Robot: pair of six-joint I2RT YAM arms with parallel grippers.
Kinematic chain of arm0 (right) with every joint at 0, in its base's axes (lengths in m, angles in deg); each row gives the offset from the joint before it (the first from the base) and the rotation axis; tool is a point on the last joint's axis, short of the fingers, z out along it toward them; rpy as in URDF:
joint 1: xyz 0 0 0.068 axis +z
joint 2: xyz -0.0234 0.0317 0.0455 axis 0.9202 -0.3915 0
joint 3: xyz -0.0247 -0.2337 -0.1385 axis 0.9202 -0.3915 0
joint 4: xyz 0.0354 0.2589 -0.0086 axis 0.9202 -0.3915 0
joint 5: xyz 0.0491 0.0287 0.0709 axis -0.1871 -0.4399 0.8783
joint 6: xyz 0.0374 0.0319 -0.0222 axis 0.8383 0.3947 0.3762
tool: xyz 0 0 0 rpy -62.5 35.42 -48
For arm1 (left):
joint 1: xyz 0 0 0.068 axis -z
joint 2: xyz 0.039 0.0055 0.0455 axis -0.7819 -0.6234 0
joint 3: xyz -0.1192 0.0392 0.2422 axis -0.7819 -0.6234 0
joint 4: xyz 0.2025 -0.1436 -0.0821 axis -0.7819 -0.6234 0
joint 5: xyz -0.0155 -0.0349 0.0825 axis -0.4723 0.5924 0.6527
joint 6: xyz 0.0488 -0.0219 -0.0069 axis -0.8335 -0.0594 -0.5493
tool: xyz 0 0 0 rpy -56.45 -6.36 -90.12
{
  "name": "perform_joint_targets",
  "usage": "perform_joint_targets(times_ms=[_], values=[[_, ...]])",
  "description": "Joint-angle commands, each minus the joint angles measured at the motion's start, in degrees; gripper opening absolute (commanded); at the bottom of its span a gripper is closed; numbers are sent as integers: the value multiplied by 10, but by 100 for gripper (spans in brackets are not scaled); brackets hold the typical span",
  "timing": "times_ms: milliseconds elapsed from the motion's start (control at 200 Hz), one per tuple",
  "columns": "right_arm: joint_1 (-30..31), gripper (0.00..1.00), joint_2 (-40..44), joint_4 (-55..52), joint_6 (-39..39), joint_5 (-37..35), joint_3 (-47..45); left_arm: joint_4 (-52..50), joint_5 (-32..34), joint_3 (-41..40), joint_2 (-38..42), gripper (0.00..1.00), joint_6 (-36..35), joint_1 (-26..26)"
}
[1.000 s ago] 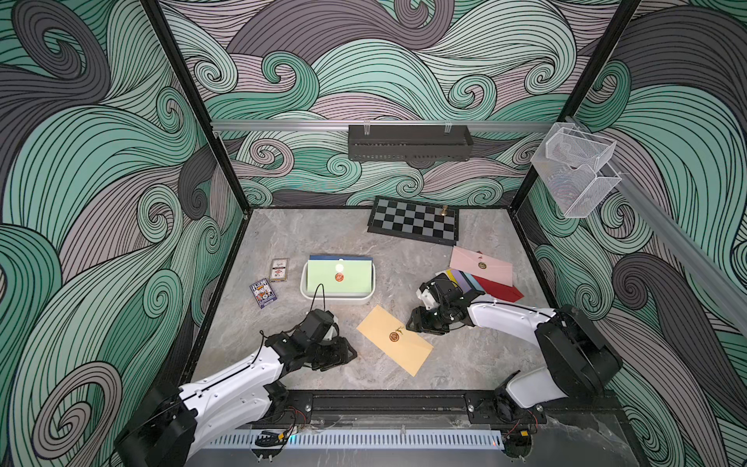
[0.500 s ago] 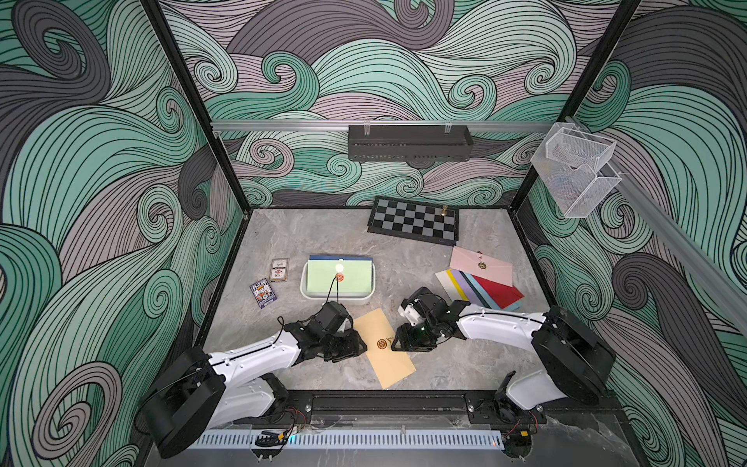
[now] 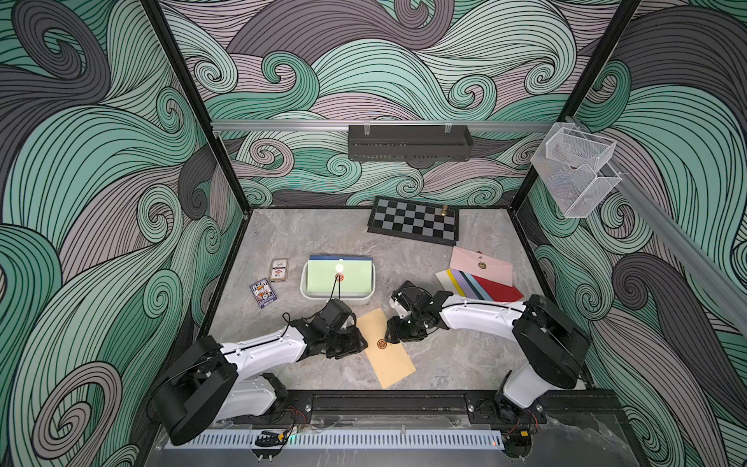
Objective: Put the sealed envelopes into the storage box
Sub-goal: Move the envelope to the center of the board.
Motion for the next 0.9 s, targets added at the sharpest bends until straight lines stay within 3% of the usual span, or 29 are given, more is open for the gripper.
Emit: perform_joint_targets(times_ms=[0, 505, 750, 821, 896], values=[[8, 58, -30, -12, -2, -3, -9, 8, -3, 11, -27, 43, 4, 4], [8, 59, 27, 69, 45, 107, -25, 7, 4, 13, -38, 42, 9, 4], [-3, 59, 52, 33, 27, 79, -25, 6, -16, 12, -34, 42, 16, 6], [-13, 59, 60, 4, 15, 44, -32, 23, -27, -2, -19, 40, 26, 22], [-40, 59, 53, 2, 4, 54, -35, 26, -32, -14, -11, 38, 36, 47]])
